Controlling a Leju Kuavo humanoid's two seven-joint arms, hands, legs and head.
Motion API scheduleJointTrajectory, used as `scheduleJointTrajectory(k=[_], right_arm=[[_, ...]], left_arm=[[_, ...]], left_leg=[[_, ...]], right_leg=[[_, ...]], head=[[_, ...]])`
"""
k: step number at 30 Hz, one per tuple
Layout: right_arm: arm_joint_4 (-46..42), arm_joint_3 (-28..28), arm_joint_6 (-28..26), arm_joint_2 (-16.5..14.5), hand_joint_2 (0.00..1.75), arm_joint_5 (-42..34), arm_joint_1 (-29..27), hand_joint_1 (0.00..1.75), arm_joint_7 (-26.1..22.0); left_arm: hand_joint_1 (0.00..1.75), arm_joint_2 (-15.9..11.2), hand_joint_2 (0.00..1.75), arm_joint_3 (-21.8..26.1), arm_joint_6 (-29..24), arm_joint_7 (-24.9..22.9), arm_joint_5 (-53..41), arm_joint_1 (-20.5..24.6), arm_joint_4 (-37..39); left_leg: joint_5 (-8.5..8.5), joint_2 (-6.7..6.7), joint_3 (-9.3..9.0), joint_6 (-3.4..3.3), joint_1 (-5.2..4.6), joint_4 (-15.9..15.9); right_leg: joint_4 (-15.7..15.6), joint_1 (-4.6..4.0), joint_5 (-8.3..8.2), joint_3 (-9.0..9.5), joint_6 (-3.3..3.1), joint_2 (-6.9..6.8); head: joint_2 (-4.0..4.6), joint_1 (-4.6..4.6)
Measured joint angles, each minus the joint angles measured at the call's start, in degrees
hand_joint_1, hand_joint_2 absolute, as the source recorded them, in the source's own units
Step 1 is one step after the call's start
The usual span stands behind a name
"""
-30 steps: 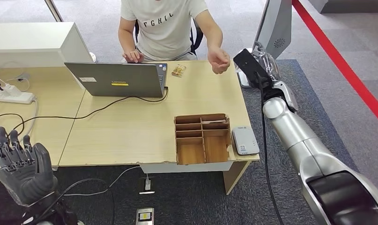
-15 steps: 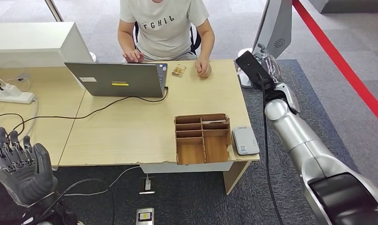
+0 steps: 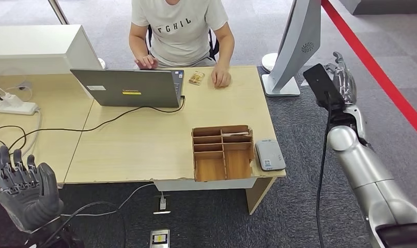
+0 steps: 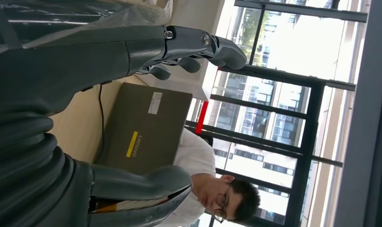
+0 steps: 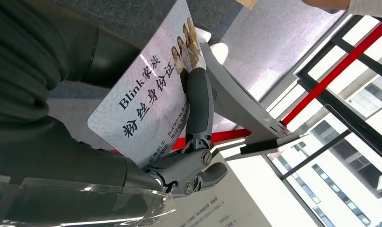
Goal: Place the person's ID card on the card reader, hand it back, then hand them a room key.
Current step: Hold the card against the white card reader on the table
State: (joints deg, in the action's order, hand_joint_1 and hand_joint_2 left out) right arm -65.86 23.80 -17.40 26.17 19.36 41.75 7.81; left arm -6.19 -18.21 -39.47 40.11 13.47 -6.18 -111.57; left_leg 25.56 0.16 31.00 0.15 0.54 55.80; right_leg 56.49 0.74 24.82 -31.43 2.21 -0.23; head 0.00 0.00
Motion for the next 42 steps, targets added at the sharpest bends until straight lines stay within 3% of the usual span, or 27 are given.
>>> scheduleJointTrajectory(k=[11,23,31,42], right_arm=[[-15.03,-3.52,-3.46,4.13,1.75,1.41,-10.6,1.75,-0.09],[-23.95,-6.88,-5.94,4.73,1.75,2.21,-22.77,1.75,-1.29],[-25.43,-9.03,-5.88,4.82,1.75,2.76,-28.12,1.75,-1.19],[-22.91,-9.53,-5.26,4.3,1.75,3.01,-29.87,1.75,-1.66]], left_arm=[[0.0,0.18,1.75,2.17,0.0,0.02,-1.2,-2.62,-1.67],[0.0,0.86,1.75,3.57,0.0,0.02,-1.92,-4.55,-3.28],[0.0,0.9,1.75,3.72,0.0,-0.39,-1.5,-4.26,-3.33],[0.0,0.9,1.75,3.65,0.0,-0.5,-0.79,-3.61,-3.32]], left_leg=[[0.0,0.01,0.0,0.0,0.01,-0.02],[0.0,0.01,0.0,0.0,0.01,-0.02],[0.0,0.01,0.0,0.0,0.01,-0.03],[0.0,0.0,0.0,0.0,0.01,-0.03]], right_leg=[[0.0,-0.01,0.01,0.02,0.0,-0.01],[-0.01,-0.01,0.01,0.03,-0.01,-0.02],[-0.01,-0.01,0.01,0.03,-0.01,-0.02],[-0.01,-0.01,0.01,0.02,-0.01,-0.02]], head=[[0.0,0.0],[0.0,0.0],[0.0,0.0],[0.0,0.01]])
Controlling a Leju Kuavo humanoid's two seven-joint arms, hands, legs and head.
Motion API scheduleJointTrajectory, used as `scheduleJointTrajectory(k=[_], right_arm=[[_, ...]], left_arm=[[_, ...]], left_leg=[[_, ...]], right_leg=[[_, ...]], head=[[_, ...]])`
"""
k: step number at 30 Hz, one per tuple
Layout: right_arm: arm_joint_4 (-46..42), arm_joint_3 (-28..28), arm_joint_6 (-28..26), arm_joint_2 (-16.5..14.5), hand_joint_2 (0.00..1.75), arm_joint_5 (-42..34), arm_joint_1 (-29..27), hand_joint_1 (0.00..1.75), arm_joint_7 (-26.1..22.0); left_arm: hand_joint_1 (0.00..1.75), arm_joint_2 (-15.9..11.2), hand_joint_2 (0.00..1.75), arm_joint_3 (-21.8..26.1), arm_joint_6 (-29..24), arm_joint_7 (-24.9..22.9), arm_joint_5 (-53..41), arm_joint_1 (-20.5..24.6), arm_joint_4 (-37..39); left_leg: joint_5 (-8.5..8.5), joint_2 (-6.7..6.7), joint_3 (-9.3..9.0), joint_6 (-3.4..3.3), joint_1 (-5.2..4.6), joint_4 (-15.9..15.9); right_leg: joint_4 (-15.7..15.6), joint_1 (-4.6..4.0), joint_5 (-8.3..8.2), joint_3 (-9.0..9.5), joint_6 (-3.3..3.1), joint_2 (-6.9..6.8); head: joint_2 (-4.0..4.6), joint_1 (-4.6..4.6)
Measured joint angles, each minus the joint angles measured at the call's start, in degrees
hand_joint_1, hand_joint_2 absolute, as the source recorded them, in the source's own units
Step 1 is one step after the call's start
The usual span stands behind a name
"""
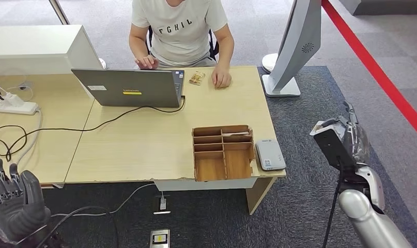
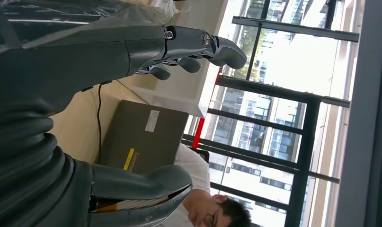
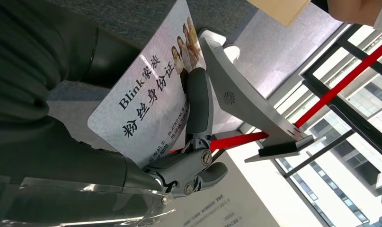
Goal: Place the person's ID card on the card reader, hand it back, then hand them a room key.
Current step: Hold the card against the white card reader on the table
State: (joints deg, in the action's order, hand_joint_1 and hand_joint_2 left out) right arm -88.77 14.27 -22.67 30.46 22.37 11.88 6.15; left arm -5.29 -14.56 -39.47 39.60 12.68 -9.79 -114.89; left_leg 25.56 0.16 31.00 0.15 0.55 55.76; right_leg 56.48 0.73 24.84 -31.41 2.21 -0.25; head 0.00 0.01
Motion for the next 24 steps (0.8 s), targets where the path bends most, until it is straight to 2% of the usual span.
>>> scheduleJointTrajectory(k=[13,24], right_arm=[[5.14,1.72,4.14,-1.7,1.75,1.81,2.14,1.75,-0.94],[9.28,4.13,4.21,-4.17,1.75,0.65,1.92,1.75,-1.75]], left_arm=[[0.0,0.0,1.75,-0.05,0.0,0.22,0.69,0.81,0.03],[0.0,-0.01,1.75,-0.28,0.0,-0.01,1.51,1.08,0.3]], left_leg=[[0.0,0.0,0.02,0.0,0.0,-0.01],[0.0,0.0,0.01,0.0,0.0,-0.01]], right_leg=[[0.01,0.0,0.0,0.02,0.0,0.0],[0.0,0.0,0.0,-0.01,0.0,0.0]], head=[[0.0,0.0],[0.0,0.01]])
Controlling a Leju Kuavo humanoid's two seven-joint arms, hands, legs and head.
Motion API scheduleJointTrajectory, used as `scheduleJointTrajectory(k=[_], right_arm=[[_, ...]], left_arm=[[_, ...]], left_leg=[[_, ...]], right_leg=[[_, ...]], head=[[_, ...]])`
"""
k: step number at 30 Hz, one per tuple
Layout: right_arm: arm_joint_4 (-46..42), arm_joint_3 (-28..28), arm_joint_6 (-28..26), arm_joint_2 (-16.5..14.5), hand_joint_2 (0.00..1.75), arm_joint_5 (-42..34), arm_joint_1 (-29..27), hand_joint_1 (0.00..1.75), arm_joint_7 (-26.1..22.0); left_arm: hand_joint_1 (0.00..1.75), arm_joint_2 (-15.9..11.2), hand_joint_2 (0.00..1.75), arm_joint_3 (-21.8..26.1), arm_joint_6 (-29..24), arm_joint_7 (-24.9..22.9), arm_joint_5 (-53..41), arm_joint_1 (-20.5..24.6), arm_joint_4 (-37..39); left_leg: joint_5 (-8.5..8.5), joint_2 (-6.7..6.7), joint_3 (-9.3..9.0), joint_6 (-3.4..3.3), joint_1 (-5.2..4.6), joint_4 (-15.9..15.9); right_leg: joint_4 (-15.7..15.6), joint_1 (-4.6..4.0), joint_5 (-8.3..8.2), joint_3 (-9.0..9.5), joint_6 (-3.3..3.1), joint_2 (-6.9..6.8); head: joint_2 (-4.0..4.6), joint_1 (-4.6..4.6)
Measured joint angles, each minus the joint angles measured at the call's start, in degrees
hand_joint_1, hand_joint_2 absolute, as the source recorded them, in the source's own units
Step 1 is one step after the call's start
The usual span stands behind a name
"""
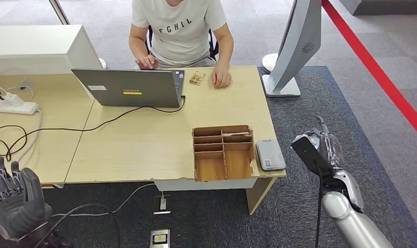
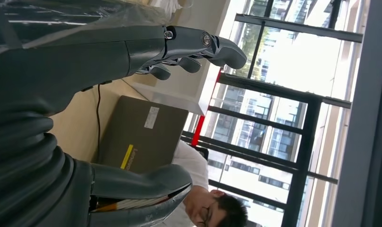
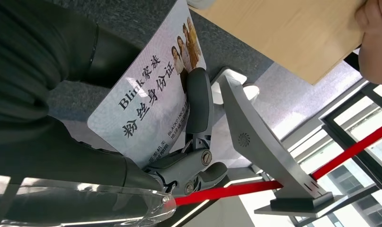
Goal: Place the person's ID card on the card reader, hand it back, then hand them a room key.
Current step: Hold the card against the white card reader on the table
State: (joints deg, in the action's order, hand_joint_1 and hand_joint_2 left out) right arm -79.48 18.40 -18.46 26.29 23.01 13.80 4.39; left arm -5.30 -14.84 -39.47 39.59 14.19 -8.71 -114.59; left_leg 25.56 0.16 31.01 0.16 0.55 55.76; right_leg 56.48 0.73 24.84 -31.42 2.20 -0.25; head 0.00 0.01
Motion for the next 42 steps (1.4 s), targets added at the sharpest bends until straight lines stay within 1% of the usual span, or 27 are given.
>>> scheduleJointTrajectory(k=[16,19,25,31,36,42], right_arm=[[3.76,1.61,0.04,-1.65,1.75,-0.38,-1.62,1.75,-0.43],[4.79,1.96,-0.38,-1.94,1.75,-0.51,-1.58,1.75,-1.18],[7.9,3.19,-1.19,-3.11,1.75,-0.99,0.01,1.75,-3.53],[10.4,4.89,-0.65,-4.41,1.75,-0.6,2.39,1.75,-4.15],[11.58,6.66,0.15,-5.54,1.75,-0.25,2.85,1.75,-4.53],[12.1,9.07,-0.34,-7.12,1.75,1.47,2.91,1.75,-5.39]], left_arm=[[0.0,-0.03,1.75,-0.16,0.0,-0.63,-0.09,0.72,0.34],[0.0,-0.03,1.75,-0.17,0.0,-0.5,-0.07,0.76,0.43],[0.0,-0.03,1.75,-0.17,0.0,-0.48,-0.54,0.82,0.52],[0.0,-0.03,1.75,-0.21,0.0,0.1,-0.13,0.82,0.73],[0.0,-0.03,1.75,-0.22,0.0,0.22,0.21,0.78,1.01],[0.0,-0.03,1.75,-0.22,0.0,0.35,0.18,0.78,1.3]], left_leg=[[0.0,0.0,0.0,0.0,0.0,0.0],[0.0,0.0,0.0,0.0,0.0,0.0],[0.0,0.0,0.0,0.0,0.0,0.0],[-0.01,-0.01,-0.01,0.0,0.0,0.0],[0.0,0.0,0.01,0.0,0.0,-0.01],[0.0,0.0,0.01,0.0,0.0,-0.01]], right_leg=[[0.0,0.0,0.0,0.0,0.0,0.0],[0.0,0.0,0.0,0.01,0.0,0.0],[0.01,0.0,0.0,0.01,0.0,0.01],[0.02,-0.01,0.0,0.02,0.0,0.01],[0.02,-0.01,0.0,0.01,0.0,0.0],[0.02,-0.01,0.0,0.0,0.0,0.0]], head=[[0.0,-0.01],[0.0,-0.01],[0.0,-0.01],[0.0,-0.01],[0.0,-0.01],[0.0,-0.01]])
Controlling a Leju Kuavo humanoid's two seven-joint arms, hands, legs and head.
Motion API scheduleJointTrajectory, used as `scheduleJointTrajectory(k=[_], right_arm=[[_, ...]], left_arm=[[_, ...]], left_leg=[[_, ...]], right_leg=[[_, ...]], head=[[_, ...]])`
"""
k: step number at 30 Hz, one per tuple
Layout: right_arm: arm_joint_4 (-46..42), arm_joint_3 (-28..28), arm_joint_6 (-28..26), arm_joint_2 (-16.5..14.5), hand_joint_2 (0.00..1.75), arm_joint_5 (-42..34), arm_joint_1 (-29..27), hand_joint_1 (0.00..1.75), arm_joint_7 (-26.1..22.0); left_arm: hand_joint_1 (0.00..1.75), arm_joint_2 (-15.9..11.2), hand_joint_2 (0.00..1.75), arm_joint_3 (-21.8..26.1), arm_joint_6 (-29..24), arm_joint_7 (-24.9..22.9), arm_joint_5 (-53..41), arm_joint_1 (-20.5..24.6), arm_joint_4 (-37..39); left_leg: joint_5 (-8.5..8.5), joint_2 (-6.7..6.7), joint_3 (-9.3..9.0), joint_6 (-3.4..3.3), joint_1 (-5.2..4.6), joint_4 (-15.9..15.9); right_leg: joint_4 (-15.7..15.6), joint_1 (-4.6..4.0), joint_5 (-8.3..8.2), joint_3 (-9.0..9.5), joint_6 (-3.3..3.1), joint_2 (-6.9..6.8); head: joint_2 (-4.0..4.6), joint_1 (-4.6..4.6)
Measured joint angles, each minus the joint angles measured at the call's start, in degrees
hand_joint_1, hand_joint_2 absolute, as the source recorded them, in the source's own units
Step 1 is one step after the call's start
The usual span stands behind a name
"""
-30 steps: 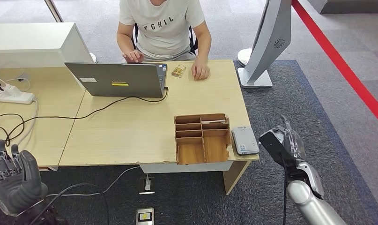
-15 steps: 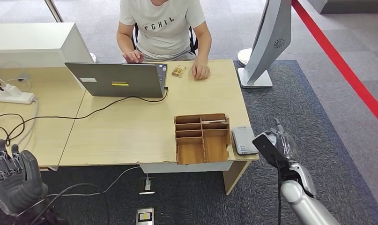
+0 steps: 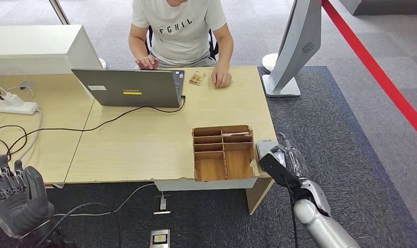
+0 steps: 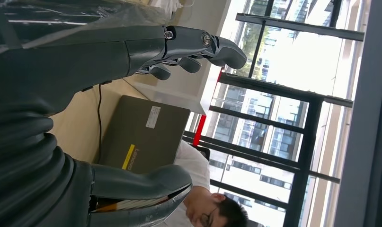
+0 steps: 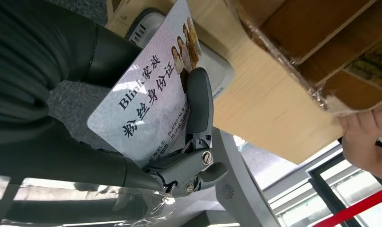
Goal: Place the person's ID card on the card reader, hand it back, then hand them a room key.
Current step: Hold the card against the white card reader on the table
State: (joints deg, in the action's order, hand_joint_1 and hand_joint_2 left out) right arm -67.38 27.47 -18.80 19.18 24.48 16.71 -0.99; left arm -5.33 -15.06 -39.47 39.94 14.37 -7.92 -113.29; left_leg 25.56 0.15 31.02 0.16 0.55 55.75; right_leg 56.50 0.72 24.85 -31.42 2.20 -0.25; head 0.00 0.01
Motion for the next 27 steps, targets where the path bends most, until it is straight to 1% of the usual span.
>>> scheduleJointTrajectory(k=[6,14,20,27], right_arm=[[0.76,2.32,-2.03,-1.05,1.75,2.85,-0.23,1.75,0.56],[2.75,3.72,-3.21,-1.23,1.75,6.46,-0.2,1.75,1.23],[6.11,4.57,-3.23,-1.26,1.75,10.65,1.09,1.75,1.48],[11.04,5.28,-3.01,-0.6,1.75,13.37,3.12,1.75,2.42]], left_arm=[[0.0,0.0,1.75,0.0,0.0,-0.24,-0.63,-0.01,0.07],[0.0,0.0,1.75,0.0,0.0,-0.91,-1.69,-0.15,0.03],[0.0,0.0,1.75,0.07,0.0,-1.74,-2.85,-0.82,-0.23],[0.0,0.0,1.75,0.14,0.0,-2.37,-3.48,-1.35,-0.91]], left_leg=[[0.0,0.0,-0.01,0.0,0.0,0.0],[0.0,0.01,0.0,0.0,0.0,0.0],[0.0,0.0,0.0,0.0,0.0,0.0],[0.0,0.0,-0.01,0.0,-0.01,0.01]], right_leg=[[0.0,0.0,0.0,0.0,0.0,0.0],[0.0,0.0,0.0,0.01,0.0,0.0],[0.0,0.0,0.0,0.0,0.0,0.0],[-0.01,0.01,0.0,0.01,0.0,0.0]], head=[[0.0,0.01],[0.0,0.0],[0.0,0.0],[0.0,0.01]])
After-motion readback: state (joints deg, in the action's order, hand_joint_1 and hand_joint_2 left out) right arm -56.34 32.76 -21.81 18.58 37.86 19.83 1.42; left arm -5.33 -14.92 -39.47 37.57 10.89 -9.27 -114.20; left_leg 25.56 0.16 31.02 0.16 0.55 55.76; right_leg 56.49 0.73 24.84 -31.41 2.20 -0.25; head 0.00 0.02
